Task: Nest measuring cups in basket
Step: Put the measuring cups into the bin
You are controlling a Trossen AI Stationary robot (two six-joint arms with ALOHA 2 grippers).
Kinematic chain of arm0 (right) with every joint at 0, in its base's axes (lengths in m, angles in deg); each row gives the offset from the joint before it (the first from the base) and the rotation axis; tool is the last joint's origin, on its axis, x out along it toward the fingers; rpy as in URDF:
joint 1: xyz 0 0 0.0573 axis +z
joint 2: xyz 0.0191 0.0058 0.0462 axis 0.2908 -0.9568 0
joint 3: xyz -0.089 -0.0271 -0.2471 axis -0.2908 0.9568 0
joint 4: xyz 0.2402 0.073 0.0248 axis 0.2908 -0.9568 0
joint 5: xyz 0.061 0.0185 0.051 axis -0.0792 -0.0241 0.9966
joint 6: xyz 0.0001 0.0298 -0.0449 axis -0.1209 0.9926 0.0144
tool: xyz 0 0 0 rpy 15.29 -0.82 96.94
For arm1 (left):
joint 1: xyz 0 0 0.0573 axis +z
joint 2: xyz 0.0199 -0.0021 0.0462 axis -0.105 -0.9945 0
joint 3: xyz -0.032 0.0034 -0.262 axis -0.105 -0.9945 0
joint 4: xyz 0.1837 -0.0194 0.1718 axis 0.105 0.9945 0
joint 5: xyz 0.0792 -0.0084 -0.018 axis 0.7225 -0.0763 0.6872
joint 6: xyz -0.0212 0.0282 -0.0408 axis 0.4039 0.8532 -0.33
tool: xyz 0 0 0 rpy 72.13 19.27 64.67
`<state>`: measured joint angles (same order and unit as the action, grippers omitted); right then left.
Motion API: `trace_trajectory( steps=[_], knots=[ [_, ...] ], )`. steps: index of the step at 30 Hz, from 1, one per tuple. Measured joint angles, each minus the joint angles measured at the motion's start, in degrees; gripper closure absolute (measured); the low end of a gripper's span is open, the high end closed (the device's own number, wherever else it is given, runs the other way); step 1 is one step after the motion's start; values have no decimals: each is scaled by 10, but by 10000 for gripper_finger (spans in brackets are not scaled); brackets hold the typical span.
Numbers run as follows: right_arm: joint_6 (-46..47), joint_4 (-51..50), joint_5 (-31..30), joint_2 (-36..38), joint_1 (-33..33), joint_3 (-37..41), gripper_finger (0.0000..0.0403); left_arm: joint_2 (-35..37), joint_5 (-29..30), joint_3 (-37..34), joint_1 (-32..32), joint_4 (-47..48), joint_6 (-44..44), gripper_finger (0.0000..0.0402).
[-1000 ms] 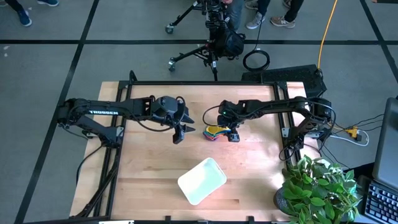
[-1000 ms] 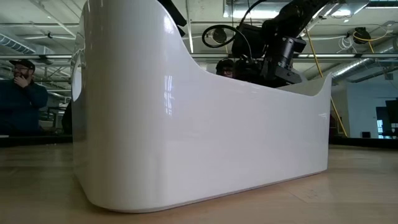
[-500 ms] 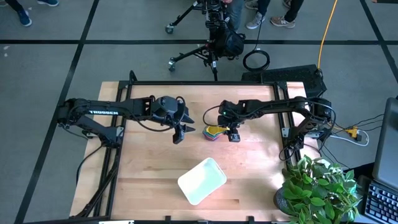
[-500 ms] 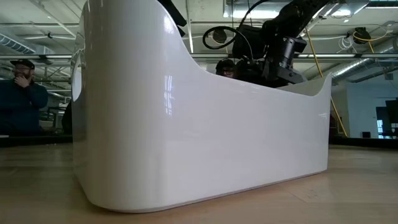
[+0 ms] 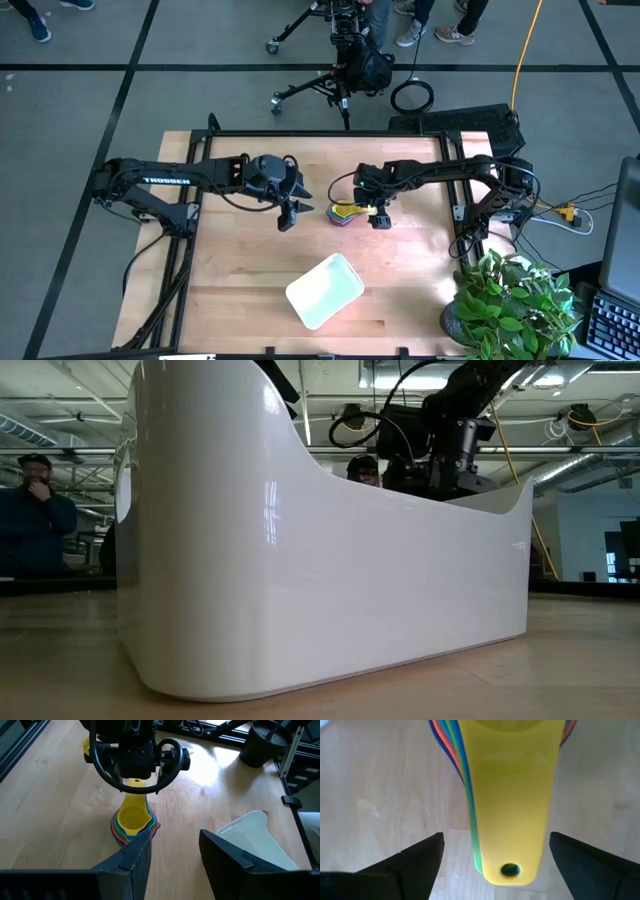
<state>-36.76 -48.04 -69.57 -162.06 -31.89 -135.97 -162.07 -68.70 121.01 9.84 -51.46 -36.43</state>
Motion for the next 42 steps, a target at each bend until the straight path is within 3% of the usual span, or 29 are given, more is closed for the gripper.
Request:
trace_trajectory(
  steps=[9,18,31,35,42],
  knots=[
    [-4,-28,-1,-11,-7,-54,68,0,0,0,0,0,-1,234],
    [-12,-39,3,-79,-7,-54,71,0,0,0,0,7,-1,234],
    [-14,-17,1,-70,-7,-54,75,0,0,0,-1,17,0,234],
    [-18,-12,-1,-70,-7,-54,107,0,0,0,-1,17,0,234],
    [-21,-6,-1,-70,-7,-54,197,0,0,0,-1,17,0,234]
  ],
)
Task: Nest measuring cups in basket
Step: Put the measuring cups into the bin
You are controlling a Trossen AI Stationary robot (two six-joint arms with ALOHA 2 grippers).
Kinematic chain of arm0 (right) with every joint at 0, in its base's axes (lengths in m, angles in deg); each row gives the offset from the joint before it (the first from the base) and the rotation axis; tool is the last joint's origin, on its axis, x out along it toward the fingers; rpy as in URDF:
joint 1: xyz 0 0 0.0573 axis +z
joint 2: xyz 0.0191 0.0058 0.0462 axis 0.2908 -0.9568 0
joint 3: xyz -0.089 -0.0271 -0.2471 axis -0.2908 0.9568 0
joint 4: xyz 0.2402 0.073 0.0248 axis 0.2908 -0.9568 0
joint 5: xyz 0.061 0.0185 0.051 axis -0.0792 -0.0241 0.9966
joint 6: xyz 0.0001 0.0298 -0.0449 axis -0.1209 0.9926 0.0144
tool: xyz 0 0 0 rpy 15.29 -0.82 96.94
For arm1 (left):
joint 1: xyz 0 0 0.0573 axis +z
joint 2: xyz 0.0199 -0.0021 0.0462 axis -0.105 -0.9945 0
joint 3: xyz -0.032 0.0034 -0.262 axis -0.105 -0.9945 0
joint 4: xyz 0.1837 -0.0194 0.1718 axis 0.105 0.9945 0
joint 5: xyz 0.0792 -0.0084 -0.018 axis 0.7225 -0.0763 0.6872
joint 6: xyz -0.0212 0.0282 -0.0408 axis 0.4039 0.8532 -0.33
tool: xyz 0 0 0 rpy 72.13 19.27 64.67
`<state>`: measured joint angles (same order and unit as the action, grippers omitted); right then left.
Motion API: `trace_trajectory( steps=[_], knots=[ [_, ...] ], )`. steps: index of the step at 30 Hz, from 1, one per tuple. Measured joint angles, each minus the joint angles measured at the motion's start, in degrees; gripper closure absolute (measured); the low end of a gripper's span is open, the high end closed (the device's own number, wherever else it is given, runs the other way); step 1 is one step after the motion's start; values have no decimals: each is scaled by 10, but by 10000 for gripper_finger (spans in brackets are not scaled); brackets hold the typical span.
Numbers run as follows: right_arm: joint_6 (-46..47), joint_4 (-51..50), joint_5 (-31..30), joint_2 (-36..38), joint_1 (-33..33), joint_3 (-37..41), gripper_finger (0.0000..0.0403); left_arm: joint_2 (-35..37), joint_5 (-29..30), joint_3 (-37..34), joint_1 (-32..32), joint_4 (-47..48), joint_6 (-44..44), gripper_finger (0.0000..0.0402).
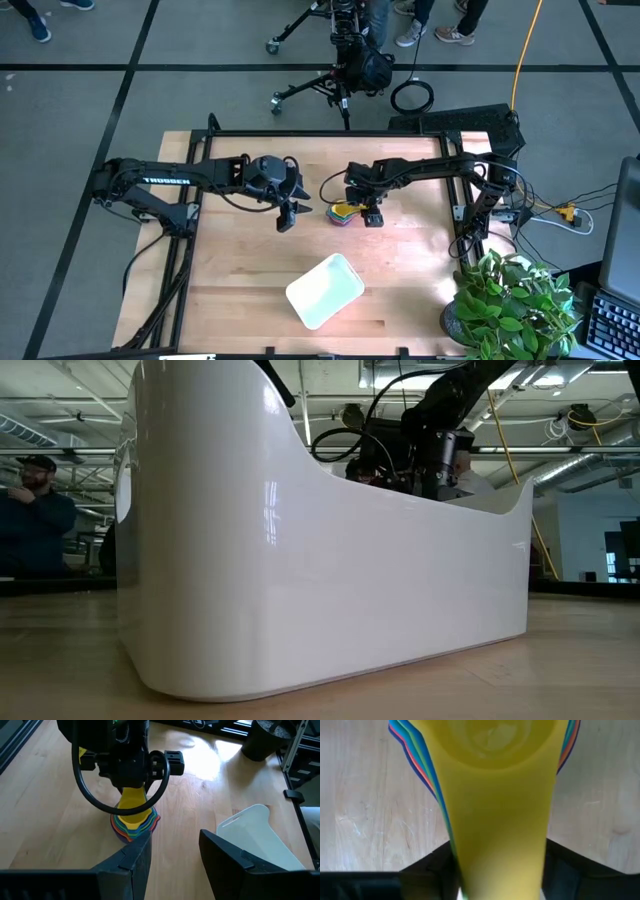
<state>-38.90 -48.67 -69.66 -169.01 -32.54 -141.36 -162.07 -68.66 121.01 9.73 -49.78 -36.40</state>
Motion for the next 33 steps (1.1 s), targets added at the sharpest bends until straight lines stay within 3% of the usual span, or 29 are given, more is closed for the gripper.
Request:
trace_trajectory(
  steps=[10,33],
  knots=[
    [-13,0,1,0,1,0,278,0,0,0,0,0,0,234],
    [-24,-1,-30,15,26,0,278,0,2,0,0,12,-1,234]
  ],
)
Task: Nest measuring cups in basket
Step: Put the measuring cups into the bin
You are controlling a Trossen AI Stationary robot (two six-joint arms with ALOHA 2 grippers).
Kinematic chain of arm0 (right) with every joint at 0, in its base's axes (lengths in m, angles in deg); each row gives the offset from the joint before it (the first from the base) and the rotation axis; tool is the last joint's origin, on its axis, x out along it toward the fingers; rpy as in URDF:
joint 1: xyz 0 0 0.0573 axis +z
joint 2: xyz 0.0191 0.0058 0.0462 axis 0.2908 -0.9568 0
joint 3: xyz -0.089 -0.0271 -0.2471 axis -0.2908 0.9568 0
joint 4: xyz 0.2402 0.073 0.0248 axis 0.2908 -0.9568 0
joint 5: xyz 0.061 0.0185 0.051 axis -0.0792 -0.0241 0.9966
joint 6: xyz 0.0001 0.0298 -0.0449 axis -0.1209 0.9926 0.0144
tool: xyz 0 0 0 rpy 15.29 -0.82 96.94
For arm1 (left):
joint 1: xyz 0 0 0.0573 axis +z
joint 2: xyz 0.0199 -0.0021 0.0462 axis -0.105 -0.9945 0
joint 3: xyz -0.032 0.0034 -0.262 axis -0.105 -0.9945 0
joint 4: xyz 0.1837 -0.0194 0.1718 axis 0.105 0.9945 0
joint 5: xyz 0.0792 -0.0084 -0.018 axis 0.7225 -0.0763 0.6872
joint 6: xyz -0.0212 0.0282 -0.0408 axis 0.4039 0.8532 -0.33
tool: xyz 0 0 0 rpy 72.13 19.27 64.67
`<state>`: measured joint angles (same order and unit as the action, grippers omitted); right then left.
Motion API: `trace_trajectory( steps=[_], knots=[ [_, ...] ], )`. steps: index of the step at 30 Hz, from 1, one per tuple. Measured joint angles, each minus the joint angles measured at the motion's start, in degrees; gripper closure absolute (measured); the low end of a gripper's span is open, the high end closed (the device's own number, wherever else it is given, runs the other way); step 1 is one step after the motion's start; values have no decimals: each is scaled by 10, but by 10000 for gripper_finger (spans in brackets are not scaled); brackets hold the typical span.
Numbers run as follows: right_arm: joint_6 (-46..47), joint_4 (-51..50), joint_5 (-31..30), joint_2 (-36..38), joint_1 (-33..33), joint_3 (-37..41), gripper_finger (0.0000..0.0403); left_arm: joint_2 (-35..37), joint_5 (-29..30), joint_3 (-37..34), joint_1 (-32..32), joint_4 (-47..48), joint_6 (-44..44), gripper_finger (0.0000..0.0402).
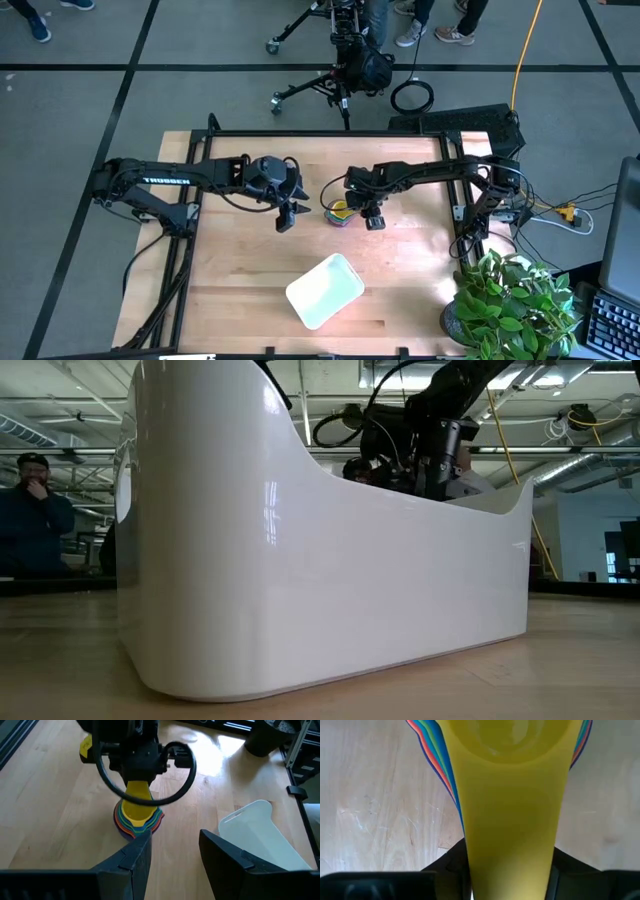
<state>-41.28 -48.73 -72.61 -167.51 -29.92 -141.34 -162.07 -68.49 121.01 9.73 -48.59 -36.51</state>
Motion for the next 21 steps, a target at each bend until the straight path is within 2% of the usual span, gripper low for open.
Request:
trace_trajectory(
  steps=[13,21],
  knots=[
    [0,-10,2,50,0,0,278,0,13,0,1,30,13,234],
    [0,-18,3,79,12,0,278,48,66,-3,2,96,18,234]
  ],
)
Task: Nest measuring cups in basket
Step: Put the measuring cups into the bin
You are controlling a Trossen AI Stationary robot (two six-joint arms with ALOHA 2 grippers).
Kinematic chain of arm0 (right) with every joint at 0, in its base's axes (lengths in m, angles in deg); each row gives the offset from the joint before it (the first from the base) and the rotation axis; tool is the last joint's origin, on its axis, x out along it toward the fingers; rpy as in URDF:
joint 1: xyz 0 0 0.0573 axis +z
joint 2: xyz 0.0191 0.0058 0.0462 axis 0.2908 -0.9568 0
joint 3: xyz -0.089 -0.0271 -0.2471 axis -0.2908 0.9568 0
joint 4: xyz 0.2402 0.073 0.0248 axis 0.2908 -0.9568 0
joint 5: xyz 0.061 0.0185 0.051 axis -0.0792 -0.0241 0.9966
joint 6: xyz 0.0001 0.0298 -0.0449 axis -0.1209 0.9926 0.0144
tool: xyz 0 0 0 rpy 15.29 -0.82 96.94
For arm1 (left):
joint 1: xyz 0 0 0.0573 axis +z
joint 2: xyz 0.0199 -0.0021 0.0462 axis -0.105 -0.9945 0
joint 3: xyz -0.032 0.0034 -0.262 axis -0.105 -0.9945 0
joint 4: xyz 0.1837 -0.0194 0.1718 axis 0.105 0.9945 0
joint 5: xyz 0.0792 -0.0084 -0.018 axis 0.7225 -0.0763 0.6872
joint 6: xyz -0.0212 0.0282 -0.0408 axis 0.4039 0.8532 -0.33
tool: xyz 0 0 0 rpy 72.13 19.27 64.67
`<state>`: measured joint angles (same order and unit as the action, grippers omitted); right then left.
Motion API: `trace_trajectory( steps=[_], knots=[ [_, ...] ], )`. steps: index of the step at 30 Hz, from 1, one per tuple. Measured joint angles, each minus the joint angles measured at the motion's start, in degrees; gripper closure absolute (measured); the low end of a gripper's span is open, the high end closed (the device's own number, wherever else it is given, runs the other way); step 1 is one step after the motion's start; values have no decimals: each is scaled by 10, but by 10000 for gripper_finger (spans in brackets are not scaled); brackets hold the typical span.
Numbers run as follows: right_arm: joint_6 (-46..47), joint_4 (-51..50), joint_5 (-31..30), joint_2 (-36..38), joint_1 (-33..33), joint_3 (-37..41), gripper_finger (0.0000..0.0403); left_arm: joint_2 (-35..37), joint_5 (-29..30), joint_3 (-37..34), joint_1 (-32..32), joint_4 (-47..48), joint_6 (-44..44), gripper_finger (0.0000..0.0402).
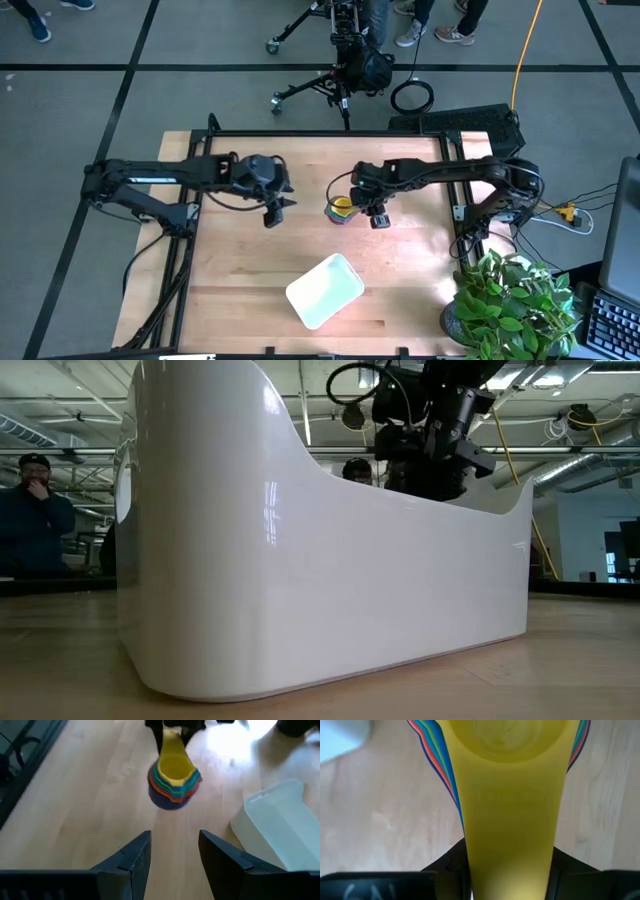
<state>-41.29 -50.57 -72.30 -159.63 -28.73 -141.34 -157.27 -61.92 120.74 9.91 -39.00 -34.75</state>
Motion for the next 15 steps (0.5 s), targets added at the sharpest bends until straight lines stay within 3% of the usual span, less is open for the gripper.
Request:
trace_trajectory(
  steps=[4,15],
  knots=[
    [5,0,0,25,19,0,278,58,10,-34,4,-23,2,234],
    [49,-16,0,41,114,-72,278,198,5,-243,45,-174,-82,234]
  ],
)
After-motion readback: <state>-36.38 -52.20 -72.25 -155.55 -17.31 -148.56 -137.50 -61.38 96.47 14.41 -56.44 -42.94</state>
